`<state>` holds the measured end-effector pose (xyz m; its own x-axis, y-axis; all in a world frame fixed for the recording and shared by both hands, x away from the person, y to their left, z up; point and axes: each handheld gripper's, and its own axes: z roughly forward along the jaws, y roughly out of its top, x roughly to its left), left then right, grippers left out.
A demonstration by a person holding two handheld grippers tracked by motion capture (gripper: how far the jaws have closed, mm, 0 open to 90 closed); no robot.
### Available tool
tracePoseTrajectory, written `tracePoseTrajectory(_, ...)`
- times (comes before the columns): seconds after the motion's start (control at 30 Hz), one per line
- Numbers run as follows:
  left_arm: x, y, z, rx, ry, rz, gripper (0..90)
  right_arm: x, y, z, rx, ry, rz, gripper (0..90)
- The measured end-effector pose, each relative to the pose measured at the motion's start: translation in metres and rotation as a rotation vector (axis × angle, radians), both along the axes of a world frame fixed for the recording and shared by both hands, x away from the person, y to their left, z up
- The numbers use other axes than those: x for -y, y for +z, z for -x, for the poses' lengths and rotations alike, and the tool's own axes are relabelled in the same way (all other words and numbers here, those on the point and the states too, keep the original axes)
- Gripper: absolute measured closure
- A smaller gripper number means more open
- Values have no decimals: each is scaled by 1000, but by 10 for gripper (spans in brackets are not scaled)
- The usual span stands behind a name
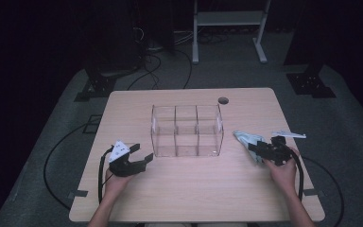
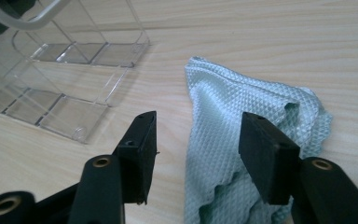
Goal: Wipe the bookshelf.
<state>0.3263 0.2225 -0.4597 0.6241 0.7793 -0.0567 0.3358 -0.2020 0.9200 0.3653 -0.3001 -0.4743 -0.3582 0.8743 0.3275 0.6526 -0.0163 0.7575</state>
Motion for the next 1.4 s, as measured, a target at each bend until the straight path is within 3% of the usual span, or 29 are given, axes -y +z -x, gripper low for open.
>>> tracePoseTrajectory(0.33, 4, -4, 4, -3, -8, -8, 201, -3, 5, 21, 39, 44, 25, 414)
tracePoseTrajectory(0.5, 6, -5, 7, -8, -16, -7, 186, -5, 5, 26, 23, 73, 43, 375)
tracePoseTrajectory(1.4, 10, -5, 18, -16, -31, -26, 143, -15, -4, 57, 26, 145, 21, 334)
